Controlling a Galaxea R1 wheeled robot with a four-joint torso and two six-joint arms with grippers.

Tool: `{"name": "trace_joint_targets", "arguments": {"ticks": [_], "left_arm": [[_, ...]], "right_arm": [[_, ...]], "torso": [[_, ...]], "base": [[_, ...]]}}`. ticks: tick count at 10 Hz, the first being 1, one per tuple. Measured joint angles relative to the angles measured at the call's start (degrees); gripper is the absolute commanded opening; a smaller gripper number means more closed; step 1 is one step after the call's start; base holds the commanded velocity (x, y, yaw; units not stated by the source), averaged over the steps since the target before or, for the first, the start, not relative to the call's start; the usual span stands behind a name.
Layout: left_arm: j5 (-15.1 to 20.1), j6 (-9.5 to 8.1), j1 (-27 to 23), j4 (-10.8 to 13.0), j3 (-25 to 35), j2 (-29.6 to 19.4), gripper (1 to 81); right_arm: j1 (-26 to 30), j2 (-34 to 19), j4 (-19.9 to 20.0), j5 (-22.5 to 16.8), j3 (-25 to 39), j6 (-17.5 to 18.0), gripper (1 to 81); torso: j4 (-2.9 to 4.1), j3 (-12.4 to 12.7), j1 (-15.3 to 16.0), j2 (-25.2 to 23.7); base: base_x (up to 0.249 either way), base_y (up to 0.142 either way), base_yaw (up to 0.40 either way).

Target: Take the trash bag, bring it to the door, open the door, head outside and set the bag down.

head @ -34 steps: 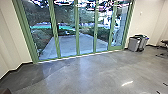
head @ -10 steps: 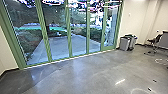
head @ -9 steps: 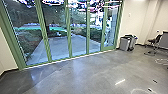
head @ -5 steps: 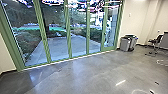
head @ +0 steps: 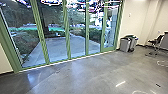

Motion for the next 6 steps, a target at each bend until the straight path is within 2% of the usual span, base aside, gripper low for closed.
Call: {"name": "trace_joint_targets", "arguments": {"ticks": [4,6], "left_arm": [[0.00,0.00,-0.05,0.00,-0.02,0.01,1.0],[-0.01,0.00,-0.09,0.00,-0.02,0.09,1.0]], "right_arm": [[0.01,0.00,0.00,0.00,-0.05,0.00,81.1],[0.06,-0.04,0.00,0.01,-0.05,0.00,81.1]], "torso": [[0.00,0.00,0.00,0.00],[0.00,0.00,0.02,0.02]], "base": [[0.158,-0.067,0.000],[0.158,0.000,0.000]]}}
